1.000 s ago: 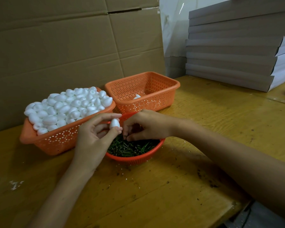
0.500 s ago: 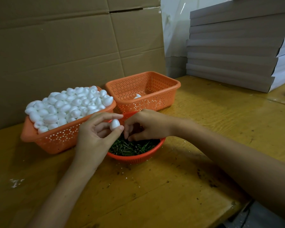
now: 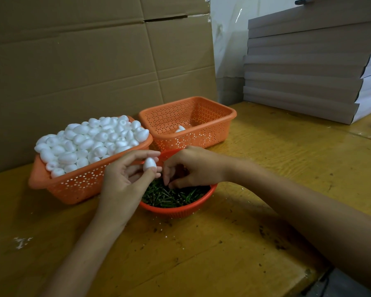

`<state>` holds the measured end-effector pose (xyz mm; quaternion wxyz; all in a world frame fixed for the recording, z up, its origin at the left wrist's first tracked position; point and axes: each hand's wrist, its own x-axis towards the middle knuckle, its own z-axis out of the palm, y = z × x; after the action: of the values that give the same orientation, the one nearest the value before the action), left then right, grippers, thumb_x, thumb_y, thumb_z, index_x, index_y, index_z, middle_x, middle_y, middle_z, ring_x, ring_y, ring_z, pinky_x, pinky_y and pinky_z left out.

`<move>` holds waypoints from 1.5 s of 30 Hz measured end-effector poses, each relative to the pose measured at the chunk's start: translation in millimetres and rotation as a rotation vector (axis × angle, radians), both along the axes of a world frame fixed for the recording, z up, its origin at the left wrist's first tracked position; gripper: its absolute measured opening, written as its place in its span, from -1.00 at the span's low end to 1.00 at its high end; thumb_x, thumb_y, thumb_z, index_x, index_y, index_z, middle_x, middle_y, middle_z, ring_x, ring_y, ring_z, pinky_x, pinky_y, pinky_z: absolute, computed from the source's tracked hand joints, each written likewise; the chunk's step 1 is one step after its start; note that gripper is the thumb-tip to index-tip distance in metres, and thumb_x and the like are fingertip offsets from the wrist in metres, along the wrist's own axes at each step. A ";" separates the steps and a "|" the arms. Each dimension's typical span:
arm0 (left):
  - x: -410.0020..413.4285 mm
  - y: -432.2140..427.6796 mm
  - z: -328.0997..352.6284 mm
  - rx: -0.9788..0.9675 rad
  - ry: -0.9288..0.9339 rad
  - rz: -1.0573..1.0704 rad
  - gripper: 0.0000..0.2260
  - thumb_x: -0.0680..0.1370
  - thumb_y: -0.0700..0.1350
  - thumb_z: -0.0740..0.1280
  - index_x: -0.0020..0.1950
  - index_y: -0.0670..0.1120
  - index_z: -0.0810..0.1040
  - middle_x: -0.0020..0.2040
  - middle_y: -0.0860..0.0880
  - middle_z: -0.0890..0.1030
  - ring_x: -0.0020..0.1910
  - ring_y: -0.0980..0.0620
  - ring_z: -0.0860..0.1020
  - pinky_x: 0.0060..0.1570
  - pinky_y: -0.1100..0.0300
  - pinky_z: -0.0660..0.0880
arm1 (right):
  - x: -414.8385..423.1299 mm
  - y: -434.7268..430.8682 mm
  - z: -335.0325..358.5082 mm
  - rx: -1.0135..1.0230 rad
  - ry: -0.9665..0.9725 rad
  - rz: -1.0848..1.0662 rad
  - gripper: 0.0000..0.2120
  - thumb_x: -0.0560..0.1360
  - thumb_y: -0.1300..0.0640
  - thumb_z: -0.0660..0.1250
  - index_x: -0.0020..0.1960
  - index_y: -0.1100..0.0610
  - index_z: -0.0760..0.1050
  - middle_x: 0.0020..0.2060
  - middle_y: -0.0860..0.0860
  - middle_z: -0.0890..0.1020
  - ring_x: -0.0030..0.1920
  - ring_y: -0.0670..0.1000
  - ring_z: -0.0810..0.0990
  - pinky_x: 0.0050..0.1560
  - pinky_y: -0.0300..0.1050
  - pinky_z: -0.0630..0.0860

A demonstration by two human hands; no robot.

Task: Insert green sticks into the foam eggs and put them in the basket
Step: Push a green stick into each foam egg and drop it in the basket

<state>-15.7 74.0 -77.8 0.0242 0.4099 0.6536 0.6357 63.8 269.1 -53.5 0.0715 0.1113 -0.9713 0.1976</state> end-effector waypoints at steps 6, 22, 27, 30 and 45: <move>1.8 -1.4 -0.4 0.003 0.021 0.018 -0.75 0.51 -0.38 0.53 0.05 -0.07 0.72 0.07 0.02 0.76 0.03 0.06 0.75 0.00 0.28 0.66 | 0.3 -0.5 -0.5 -0.007 0.006 -0.010 -0.85 0.53 0.14 0.51 0.10 0.02 0.69 -0.02 -0.14 0.71 0.00 -0.15 0.65 0.12 -0.01 0.55; -3.0 -0.5 -2.4 0.002 0.008 -0.003 -0.73 0.63 -0.40 0.37 0.16 -0.07 0.70 0.03 -0.01 0.76 0.00 0.00 0.76 0.01 0.29 0.64 | 1.0 -2.4 1.1 0.011 0.000 -0.034 -0.84 0.53 0.15 0.51 0.10 0.02 0.69 0.00 -0.13 0.71 0.06 -0.14 0.65 0.15 -0.01 0.54; -4.0 -0.8 -3.3 0.029 0.001 -0.031 -0.75 0.64 -0.33 0.40 0.24 -0.05 0.62 0.14 0.00 0.76 0.11 0.00 0.75 0.06 0.24 0.65 | 1.6 -2.5 0.9 0.015 0.058 -0.063 -0.84 0.51 0.15 0.52 0.08 0.04 0.69 -0.02 -0.13 0.71 0.02 -0.14 0.63 0.13 -0.07 0.53; -4.3 -1.3 -3.5 0.052 0.000 -0.048 -0.76 0.63 -0.30 0.42 0.22 -0.03 0.60 0.19 0.00 0.75 0.18 0.00 0.73 0.12 0.19 0.66 | 1.4 -2.0 0.2 0.006 0.080 -0.081 -0.84 0.49 0.17 0.52 0.06 0.06 0.68 -0.02 -0.12 0.71 0.02 -0.13 0.63 0.12 -0.06 0.54; -0.7 -2.3 -3.1 0.020 0.064 -0.050 -0.74 0.58 -0.33 0.46 0.18 -0.04 0.63 0.15 0.11 0.76 0.29 0.25 0.62 0.15 0.45 0.52 | 0.8 -1.9 0.3 0.000 0.086 -0.084 -0.85 0.47 0.15 0.56 0.02 0.04 0.67 -0.06 -0.16 0.68 -0.02 -0.17 0.61 0.08 -0.09 0.56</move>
<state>-16.4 71.7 -80.9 0.0151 0.4463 0.6374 0.6279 64.6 267.2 -53.3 0.1213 0.0789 -0.9711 0.1896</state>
